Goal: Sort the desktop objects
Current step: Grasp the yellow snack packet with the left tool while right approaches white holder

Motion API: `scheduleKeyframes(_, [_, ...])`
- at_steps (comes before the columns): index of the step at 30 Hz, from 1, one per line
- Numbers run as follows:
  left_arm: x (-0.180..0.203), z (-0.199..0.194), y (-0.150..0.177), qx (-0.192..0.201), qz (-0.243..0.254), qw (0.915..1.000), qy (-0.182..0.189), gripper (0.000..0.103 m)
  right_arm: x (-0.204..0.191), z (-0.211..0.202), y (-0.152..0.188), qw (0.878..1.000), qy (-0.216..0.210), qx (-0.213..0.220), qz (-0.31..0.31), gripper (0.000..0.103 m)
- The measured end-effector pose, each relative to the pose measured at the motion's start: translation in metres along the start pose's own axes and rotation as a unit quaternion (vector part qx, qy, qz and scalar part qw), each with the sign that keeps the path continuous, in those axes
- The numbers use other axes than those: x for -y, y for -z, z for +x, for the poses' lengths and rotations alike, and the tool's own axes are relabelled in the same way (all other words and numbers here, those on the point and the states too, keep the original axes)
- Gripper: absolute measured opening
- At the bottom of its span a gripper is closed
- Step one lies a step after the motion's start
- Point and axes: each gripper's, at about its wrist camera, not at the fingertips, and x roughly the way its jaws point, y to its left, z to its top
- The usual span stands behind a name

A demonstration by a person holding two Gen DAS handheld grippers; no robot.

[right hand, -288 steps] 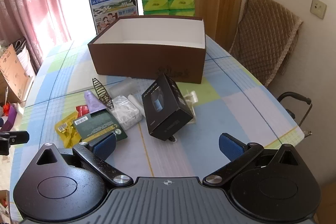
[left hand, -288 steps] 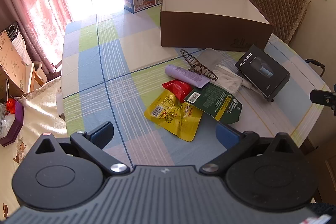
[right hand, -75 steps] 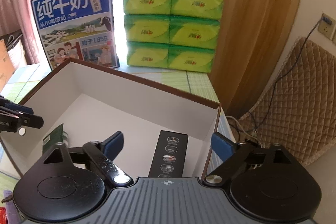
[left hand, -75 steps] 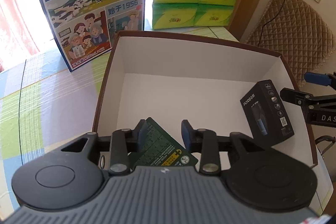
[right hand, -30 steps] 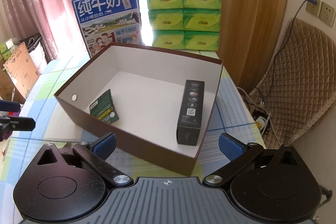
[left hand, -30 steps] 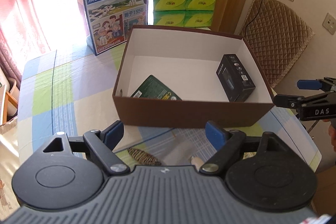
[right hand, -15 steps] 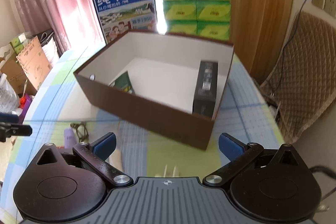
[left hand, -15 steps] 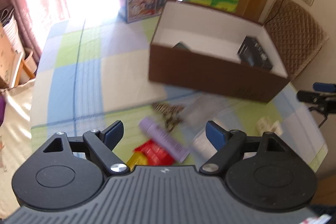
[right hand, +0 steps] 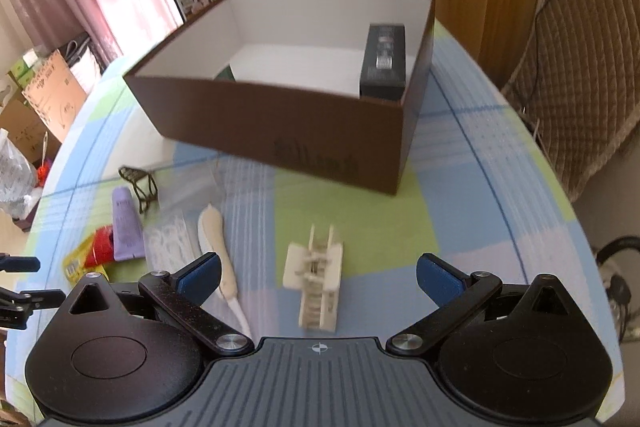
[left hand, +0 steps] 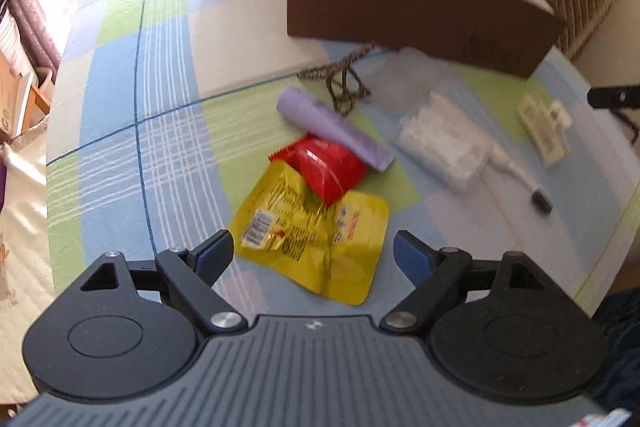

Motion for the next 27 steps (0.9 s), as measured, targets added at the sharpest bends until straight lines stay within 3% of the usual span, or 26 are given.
scheduleKeyframes(10, [0.001, 0.024, 0.005, 0.002, 0.058, 0.9977, 0.033, 0.092, 0.009, 0.012, 0.018, 0.999, 0.008, -0.027, 0.017, 0.101])
scheduleKeyframes(16, [0.0, 0.048, -0.002, -0.006, 0.099, 0.9949, 0.016, 0.094, 0.013, 0.016, 0.022, 0.999, 0.013, -0.033, 0.028, 0.101])
scheduleKeyframes(23, [-0.005, 0.064, -0.007, -0.007, 0.1, 0.9949, 0.007, 0.095, 0.016, 0.02, 0.024, 0.998, 0.017, -0.041, 0.039, 0.101])
scheduleKeyframes(27, [-0.004, 0.059, -0.003, 0.017, 0.104, 0.9941, 0.026, 0.074, 0.017, 0.024, 0.025, 0.998, 0.018, -0.045, 0.043, 0.101])
